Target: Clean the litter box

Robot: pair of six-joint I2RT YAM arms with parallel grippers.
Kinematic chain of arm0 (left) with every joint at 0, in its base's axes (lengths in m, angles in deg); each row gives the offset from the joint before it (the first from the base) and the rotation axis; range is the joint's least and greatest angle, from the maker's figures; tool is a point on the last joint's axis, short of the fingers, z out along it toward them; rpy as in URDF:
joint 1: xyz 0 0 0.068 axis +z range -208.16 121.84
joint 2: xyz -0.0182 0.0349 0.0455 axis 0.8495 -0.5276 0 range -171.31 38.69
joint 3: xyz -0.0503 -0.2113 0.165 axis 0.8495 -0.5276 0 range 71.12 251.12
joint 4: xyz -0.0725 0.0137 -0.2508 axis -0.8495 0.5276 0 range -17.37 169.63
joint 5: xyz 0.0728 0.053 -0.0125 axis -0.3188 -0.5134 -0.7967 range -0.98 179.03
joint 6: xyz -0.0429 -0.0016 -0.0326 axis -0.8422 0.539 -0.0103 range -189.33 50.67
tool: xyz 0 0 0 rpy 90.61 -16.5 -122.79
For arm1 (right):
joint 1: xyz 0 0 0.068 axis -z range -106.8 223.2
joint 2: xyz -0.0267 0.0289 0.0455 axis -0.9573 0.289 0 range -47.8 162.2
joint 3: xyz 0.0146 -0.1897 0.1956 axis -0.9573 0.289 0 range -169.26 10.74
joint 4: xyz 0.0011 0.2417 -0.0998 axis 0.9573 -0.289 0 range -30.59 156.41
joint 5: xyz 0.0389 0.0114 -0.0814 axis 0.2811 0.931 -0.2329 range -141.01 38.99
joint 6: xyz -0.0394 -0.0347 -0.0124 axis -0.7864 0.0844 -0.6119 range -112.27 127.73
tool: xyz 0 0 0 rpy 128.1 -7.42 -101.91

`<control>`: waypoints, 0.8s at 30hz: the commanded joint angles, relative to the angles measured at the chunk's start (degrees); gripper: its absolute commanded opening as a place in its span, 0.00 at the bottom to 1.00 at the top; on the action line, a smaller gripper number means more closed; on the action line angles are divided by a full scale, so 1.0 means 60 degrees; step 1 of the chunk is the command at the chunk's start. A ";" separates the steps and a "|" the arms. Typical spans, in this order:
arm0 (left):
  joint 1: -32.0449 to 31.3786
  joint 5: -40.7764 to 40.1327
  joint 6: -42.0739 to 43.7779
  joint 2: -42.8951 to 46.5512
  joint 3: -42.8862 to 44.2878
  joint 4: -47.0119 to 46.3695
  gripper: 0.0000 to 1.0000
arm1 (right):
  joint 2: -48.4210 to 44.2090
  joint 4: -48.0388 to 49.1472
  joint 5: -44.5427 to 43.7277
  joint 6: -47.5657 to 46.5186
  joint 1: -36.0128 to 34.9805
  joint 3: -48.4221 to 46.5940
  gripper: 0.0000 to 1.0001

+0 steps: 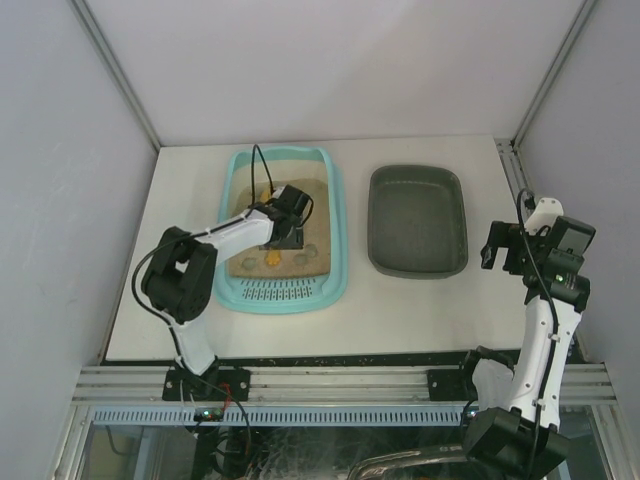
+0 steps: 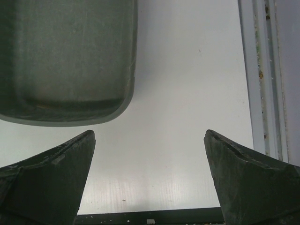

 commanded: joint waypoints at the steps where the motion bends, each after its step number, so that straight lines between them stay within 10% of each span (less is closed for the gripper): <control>1: 0.0109 -0.0563 0.0168 -0.0322 0.0960 -0.0603 0.68 | 0.0010 0.0036 0.0228 -0.0187 -0.0148 -0.0387 1.00; 15: 0.0901 -0.0851 0.0561 -0.1088 0.1013 -0.0704 0.59 | 0.0088 0.0088 -0.0154 -0.0147 -0.0413 -0.0388 1.00; 24: 0.0888 0.0005 0.0431 -0.1299 0.1009 -0.0784 0.15 | 0.0150 0.0128 -0.0354 -0.0067 -0.0519 -0.0388 1.00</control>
